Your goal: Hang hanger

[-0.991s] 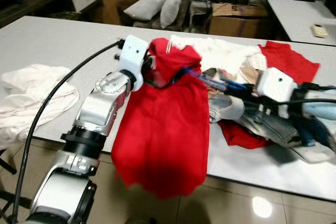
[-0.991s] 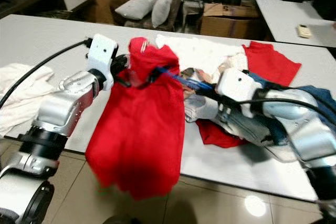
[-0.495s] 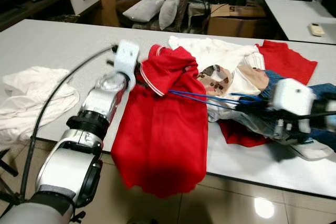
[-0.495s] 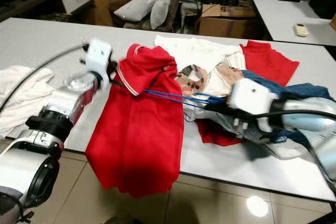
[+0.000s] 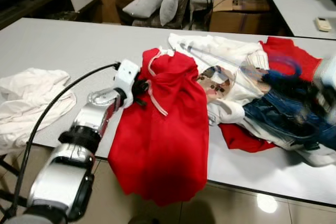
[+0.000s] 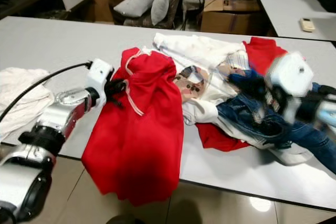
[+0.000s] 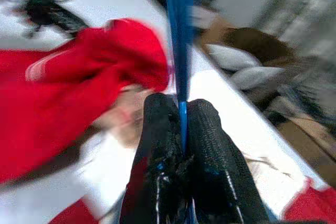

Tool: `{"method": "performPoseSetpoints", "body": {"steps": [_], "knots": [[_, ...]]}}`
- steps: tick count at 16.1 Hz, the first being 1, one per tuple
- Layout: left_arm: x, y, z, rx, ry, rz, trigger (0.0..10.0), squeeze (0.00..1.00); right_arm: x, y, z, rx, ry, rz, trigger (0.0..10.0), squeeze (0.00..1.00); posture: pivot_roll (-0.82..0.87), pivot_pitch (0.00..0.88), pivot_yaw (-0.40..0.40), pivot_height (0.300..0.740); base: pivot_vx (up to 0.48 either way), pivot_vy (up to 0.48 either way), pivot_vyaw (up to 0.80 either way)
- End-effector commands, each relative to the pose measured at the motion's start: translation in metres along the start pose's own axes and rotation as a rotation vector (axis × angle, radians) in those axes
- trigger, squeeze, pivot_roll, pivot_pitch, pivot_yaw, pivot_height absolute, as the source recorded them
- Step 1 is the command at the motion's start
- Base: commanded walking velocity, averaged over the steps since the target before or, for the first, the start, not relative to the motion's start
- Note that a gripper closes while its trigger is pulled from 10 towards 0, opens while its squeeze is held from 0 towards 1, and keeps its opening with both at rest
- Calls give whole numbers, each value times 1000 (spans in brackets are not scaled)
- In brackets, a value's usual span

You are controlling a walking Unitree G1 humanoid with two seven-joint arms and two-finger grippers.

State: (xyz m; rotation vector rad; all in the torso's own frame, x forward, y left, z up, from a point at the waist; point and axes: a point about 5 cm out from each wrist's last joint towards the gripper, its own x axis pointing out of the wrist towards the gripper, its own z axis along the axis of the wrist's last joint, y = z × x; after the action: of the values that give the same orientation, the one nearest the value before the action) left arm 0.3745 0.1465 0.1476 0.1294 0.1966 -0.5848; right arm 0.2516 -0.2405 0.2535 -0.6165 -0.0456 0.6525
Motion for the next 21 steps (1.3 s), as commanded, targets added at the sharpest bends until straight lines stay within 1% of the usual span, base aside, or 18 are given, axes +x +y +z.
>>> {"method": "performPoseSetpoints", "body": {"steps": [1, 2, 4, 6, 7, 8, 9, 10, 11, 12, 13, 14, 15, 16, 17, 18, 19, 21], "knots": [[-8, 8, 20, 10, -81, -1, 10000, 1000, 6, -1, -5, 31, 29, -85, 10000, 0, 23, 0, 108, 740, 0, 0, 0], [-20, 10, 26, 7, -112, -46, 10000, 1000, 11, 4, -8, 87, 19, -131, 10000, 0, 25, 0, 107, 740, 0, 0, 0], [-41, 4, 32, 35, -149, -162, 10000, 1000, 15, 9, -11, 172, 0, -210, 10000, 0, 43, 0, 91, 740, 0, 0, 0], [-73, -8, 36, 66, -164, -289, 10000, 1000, 21, 17, -16, 284, -18, -306, 10000, 0, 51, 0, 83, 740, 0, 0, 0], [-80, -9, 38, 69, -172, -295, 10000, 1000, 23, 19, -16, 300, -28, -330, 10000, 0, 52, 0, 85, 740, 0, 0, 0], [-88, -6, 45, 66, -224, -238, 10000, 1000, 26, 22, -14, 366, -54, -381, 10000, 0, 45, 0, 86, 740, 0, 0, 0], [-91, -1, 55, 64, -286, -126, 10000, 1000, 31, 27, -9, 443, -82, -445, 10000, 0, 43, 0, 84, 740, 0, 0, 0], [-92, 0, 60, 57, -305, -49, 10000, 1000, 34, 30, -5, 501, -105, -490, 10000, 0, 38, 0, 83, 740, 0, 0, 0], [-85, -7, 60, 57, -336, 24, 10000, 0, 42, 36, 2, 566, -141, -577, 10000, 0, 15, 0, 86, 740, 0, 0, 0], [-78, -13, 60, 48, -354, 78, 10000, 0, 47, 40, 6, 572, -148, -623, 10000, 0, 10, 0, 95, 740, 0, 0, 0], [-74, -19, 57, 30, -363, 115, 10000, 0, 50, 45, 7, 547, -133, -631, 10000, 0, 5, 0, 99, 740, 0, 0, 0], [-70, -28, 53, 8, -362, 139, 10000, 0, 51, 51, 9, 519, -119, -628, 10000, 0, 0, 0, 104, 740, 0, 0, 0], [-66, -40, 49, -6, -346, 141, 10000, 0, 48, 56, 13, 502, -124, -626, 10000, 0, -1, 0, 107, 740, 0, 292, 0], [-63, -49, 47, 3, -328, 141, 10000, 0, 46, 57, 18, 505, -149, -630, 10000, 0, 2, 0, 106, 740, 0, 352, 0], [-62, -51, 48, 27, -322, 134, 10000, 0, 47, 56, 23, 491, -176, -626, 10000, 0, 3, 0, 105, 740, 0, 345, 0], [-63, -49, 51, 45, -325, 148, 10000, 0, 48, 55, 27, 469, -194, -621, 10000, 0, 6, 0, 103, 740, 0, 352, 0], [-64, -47, 54, 38, -340, 162, 10000, 0, 48, 53, 30, 452, -206, -628, 10000, 0, 8, 0, 103, 740, 0, 352, 0], [-71, -35, 78, -37, -434, 195, 10000, 0, 49, 46, 39, 443, -260, -635, 10000, 0, 12, 0, 97, 740, 0, 356, 0]]}}
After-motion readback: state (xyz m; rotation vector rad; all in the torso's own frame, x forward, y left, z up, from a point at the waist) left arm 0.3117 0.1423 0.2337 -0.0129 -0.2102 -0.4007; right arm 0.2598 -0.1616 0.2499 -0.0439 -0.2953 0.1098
